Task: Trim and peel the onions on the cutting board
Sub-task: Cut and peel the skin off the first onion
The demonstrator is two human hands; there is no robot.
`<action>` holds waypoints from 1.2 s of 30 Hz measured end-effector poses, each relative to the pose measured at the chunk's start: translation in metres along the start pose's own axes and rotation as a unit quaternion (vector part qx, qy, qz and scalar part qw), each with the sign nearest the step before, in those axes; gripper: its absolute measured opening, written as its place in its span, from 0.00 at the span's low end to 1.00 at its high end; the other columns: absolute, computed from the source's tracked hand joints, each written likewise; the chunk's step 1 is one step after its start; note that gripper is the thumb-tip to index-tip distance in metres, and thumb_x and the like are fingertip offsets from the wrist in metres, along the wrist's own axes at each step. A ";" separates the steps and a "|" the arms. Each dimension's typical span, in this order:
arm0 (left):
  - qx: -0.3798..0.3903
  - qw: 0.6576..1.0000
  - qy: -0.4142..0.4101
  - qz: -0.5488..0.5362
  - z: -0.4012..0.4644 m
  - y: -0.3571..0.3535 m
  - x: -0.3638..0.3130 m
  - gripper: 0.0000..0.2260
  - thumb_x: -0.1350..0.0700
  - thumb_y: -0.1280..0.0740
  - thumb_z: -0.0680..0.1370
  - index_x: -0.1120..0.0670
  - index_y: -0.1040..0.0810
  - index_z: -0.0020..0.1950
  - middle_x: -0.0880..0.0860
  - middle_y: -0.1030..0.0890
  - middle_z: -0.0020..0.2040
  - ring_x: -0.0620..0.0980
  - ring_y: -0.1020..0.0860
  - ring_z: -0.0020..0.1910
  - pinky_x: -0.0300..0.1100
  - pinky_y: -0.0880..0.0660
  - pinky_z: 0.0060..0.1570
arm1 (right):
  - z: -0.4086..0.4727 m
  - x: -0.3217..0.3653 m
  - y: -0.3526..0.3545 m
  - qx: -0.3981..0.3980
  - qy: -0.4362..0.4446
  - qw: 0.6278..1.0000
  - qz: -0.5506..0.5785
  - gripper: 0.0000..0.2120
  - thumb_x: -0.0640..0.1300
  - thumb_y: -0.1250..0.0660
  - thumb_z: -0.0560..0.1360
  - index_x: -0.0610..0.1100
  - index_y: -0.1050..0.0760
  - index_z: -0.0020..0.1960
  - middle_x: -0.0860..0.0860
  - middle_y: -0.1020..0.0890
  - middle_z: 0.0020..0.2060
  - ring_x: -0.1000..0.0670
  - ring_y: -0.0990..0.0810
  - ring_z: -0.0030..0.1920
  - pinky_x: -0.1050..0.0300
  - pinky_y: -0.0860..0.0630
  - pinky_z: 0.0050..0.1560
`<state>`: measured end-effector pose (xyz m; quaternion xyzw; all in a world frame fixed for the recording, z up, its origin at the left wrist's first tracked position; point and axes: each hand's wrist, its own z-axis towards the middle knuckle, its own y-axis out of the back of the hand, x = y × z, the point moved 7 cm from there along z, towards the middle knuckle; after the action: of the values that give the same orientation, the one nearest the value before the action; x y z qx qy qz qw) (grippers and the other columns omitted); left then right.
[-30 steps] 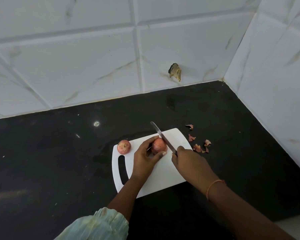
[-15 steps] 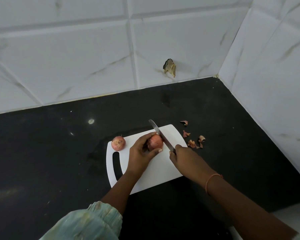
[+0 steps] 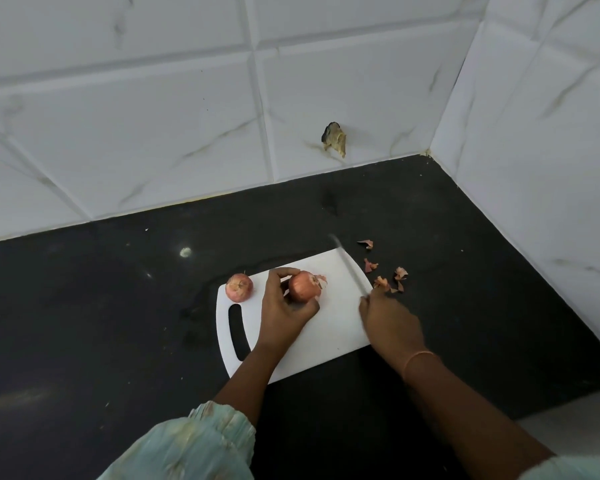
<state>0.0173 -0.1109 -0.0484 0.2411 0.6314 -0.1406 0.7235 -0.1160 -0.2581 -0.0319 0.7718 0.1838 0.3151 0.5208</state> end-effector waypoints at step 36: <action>0.023 0.999 0.034 0.034 0.010 0.001 0.017 0.26 0.55 0.22 0.71 0.46 0.26 0.67 0.45 0.22 0.63 0.46 0.23 0.61 0.35 0.23 0.59 | -0.004 0.059 0.010 0.086 0.105 0.991 0.010 0.12 0.51 0.47 0.83 0.45 0.30 0.54 0.51 0.26 0.39 0.52 0.24 0.40 0.58 0.30 0.38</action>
<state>0.0295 -0.1139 -0.0645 0.2835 0.6435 -0.1221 0.7004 -0.0756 -0.2233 -0.0043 0.7784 0.2564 0.3820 0.4271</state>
